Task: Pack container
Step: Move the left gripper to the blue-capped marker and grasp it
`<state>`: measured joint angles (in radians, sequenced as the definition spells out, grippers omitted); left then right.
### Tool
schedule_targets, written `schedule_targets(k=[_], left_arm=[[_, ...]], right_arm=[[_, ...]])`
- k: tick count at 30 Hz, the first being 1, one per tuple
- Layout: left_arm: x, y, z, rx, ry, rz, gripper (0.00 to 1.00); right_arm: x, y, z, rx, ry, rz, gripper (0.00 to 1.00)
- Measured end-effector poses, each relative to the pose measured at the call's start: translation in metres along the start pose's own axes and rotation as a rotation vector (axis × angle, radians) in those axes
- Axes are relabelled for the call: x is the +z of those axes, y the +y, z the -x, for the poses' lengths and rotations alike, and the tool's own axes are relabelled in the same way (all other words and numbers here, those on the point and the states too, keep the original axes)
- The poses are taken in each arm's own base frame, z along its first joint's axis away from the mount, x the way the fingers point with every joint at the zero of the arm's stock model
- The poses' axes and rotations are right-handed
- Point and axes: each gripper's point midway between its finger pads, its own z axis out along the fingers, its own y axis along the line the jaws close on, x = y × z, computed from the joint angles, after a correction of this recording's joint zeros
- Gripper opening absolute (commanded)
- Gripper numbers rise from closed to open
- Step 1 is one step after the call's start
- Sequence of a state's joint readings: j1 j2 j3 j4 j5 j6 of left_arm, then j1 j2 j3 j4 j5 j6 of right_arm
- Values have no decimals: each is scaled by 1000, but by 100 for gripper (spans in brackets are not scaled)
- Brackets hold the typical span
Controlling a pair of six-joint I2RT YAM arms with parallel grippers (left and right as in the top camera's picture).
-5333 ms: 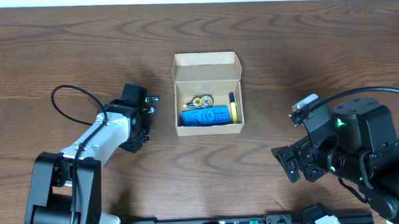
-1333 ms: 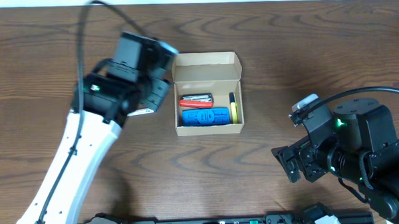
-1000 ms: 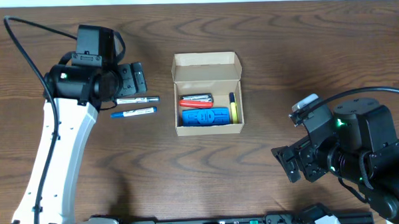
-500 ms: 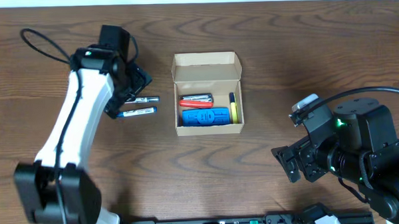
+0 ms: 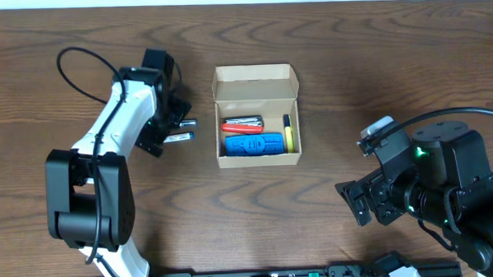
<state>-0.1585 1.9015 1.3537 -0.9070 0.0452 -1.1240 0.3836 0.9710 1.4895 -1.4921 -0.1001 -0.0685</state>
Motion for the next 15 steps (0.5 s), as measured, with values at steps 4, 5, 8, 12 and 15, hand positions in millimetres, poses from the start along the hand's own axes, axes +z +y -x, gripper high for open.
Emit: schedule_targets(k=[4,5,8,12,15], left_arm=[[16,5,-3,-17,1,-1,94],[19,7,-4,-26,4,1,93],[26,9,-5,-43,2,-5,87],[32,8,-4,-63,-4,-20,83],[34,10,-4,-78,-6,-15,80]], right_arm=[[0,0,0,0,0,0,99],[0,0,0,0,0,0,99],[0,0,0,0,0,0,99],[0,0,0,0,0,0,99],[0,0,0,0,0,0,99]])
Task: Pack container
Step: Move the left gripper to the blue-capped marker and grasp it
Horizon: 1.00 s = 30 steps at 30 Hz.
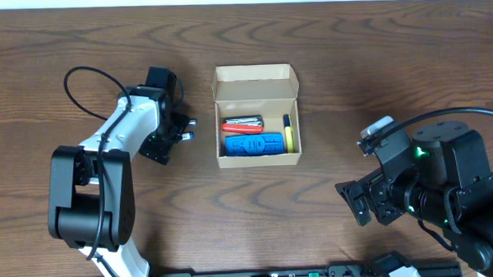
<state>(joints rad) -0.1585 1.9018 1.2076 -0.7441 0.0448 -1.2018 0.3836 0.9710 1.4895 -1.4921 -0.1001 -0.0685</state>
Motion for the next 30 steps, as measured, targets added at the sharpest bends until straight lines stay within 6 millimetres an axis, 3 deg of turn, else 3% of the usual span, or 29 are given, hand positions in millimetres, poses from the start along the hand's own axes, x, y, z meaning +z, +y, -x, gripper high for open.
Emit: schedule_targets(k=[18,30], left_arm=[[9,3,4,-30,-33,-5,71],[12,10,5,-34,-42,10,37]], right_arm=[[0,0,0,0,0,0,99],[0,0,0,0,0,0,99]])
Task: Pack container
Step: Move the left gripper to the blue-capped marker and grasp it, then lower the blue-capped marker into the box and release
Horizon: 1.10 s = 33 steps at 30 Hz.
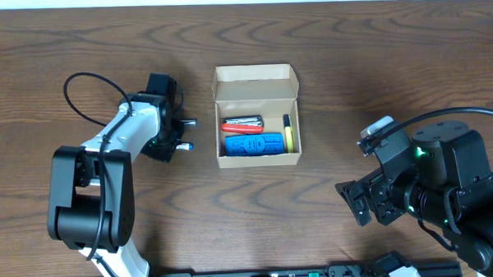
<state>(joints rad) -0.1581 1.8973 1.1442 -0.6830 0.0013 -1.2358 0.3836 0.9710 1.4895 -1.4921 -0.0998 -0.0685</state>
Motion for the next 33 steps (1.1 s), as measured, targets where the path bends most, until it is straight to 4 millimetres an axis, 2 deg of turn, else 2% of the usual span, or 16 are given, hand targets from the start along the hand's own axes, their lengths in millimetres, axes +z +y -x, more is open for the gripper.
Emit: schedule_targets(k=[4,9,13,17,20,23,27,29,31,33], left_arm=[[0,1,0,0,-1,1,26],[0,4,-1,-2,3,14,7],[-2,11,-6,2,28,37,6],[-5,26,-12,6,55,92,6],[-13,35,-14,16,54,98,6],[-41,26,-11,62,6,6,6],[-104,-15,-14,259,-125,-273,6],[-136,-34,-24,421,-196,-400,6],[-162,-44,-40,624,-275,-479,6],[-176,-47,-53,785,-335,-508,5]], right_arm=[[0,0,0,0,0,0,99],[0,0,0,0,0,0,99],[0,0,0,0,0,0,99],[0,0,0,0,0,0,99],[0,0,0,0,0,0,99],[0,0,0,0,0,0,99],[0,0,0,0,0,0,99],[0,0,0,0,0,0,99],[0,0,0,0,0,0,99],[0,0,0,0,0,0,99]])
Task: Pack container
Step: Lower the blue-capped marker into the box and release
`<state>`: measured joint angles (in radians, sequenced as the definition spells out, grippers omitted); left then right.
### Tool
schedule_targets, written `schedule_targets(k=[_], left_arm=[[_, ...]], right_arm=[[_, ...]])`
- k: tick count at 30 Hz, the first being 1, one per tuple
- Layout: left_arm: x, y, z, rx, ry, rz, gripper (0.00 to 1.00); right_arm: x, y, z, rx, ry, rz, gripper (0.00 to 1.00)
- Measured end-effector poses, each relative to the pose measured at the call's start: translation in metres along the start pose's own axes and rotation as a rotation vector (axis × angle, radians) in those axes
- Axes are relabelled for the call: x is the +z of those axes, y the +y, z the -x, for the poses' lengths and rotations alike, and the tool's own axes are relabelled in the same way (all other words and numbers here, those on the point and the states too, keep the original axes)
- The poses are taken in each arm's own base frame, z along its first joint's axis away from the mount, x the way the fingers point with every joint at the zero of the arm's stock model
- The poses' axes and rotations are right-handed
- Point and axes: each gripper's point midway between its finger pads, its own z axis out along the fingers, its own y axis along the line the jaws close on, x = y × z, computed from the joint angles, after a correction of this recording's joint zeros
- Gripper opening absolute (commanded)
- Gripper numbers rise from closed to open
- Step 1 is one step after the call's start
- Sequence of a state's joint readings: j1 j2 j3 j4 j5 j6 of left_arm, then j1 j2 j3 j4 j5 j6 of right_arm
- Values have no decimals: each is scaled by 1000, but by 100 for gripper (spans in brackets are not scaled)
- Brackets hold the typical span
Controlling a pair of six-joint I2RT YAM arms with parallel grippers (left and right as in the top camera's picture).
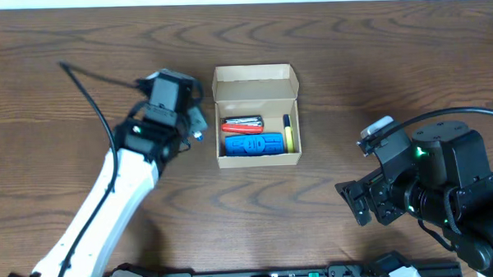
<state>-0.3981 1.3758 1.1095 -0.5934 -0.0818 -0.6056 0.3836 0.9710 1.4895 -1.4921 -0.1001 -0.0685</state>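
An open cardboard box [257, 113] sits mid-table with its lid folded back. Inside lie a red item [241, 123], a blue cylinder [253, 144] and a yellow item [287, 137]. My left gripper [196, 125] hovers just off the box's left wall, raised from the table, with a small grey object [195, 120] showing between its fingers. My right gripper [353, 203] rests far to the right near the front, pointing left, away from the box; its jaws are too dark to read.
The left arm's black cable [88, 86] arcs over the table's left side. The bulky right arm body [445, 181] fills the front right corner. A black rail runs along the front edge.
My left arm has stretched out and risen, and its gripper has shifted right, from a little left of the box to right beside its left wall. The right arm has not moved.
First my left gripper lay low on the table left of the box with its fingers spread. Then the fingers stood closer together at the same spot. Later it stayed there, turned slightly. Now it is lifted beside the box wall. Box contents and right arm unchanged.
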Motion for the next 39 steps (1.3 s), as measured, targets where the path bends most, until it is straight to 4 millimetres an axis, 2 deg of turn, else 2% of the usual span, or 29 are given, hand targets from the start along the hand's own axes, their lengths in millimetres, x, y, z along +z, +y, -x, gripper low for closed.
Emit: schedule_targets(k=[2,7,12,15,19,26,34,39], left_arm=[[-8,-11,-3,175,-18,-23,6],[-12,-30,-15,514,-2,-105,6],[-19,-59,-40,1071,2,-293,6],[-20,-72,-48,1372,-47,-364,5],[-20,-88,-50,1620,-138,-419,6],[-14,-106,-68,1827,-185,-508,6],[29,-102,-94,1910,-67,-538,6],[43,-97,-100,1923,-23,-530,6]], right_arm=[[0,0,0,0,0,0,99],[0,0,0,0,0,0,99],[0,0,0,0,0,0,99],[0,0,0,0,0,0,99],[0,0,0,0,0,0,99],[0,0,0,0,0,0,99],[0,0,0,0,0,0,99],[0,0,0,0,0,0,99]])
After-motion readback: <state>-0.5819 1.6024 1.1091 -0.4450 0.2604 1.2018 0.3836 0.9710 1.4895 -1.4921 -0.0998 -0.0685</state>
